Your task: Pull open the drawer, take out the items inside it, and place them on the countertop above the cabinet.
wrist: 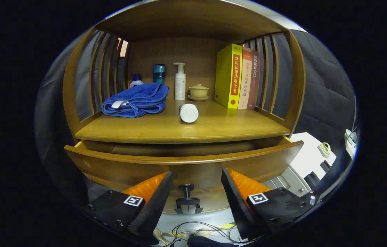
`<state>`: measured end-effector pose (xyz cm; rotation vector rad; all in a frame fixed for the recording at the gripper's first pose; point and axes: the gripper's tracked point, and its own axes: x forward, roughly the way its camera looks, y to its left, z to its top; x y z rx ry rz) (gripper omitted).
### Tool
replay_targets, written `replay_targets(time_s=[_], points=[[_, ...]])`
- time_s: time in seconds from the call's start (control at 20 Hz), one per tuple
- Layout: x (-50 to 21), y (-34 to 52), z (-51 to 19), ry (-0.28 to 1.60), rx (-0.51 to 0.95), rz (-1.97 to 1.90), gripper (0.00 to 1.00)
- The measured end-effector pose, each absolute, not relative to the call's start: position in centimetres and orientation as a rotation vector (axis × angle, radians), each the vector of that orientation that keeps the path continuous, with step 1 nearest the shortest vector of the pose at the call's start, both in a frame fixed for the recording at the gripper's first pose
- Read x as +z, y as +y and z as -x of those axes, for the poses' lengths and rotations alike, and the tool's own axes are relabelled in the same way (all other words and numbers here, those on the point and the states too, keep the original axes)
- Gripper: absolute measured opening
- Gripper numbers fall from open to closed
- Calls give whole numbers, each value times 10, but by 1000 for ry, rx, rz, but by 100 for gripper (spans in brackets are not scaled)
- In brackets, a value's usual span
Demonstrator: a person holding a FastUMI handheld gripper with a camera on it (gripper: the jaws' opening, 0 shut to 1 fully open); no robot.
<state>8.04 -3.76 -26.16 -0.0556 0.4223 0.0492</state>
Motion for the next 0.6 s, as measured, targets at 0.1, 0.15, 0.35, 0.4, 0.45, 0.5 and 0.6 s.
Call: replay_targets(time_s=[0.1,0.15,0.35,0.4,0.45,0.5,0.6], points=[[-263,-35,-87,424,46,66,96],[-265,-34,-91,427,44,73,95],[-266,-32,-104,429,35,91,95],[-267,-31,-107,427,34,92,96],[-267,-31,-109,429,33,91,96],[-267,-31,-110,429,34,90,95],[-268,-29,-114,428,36,91,96]])
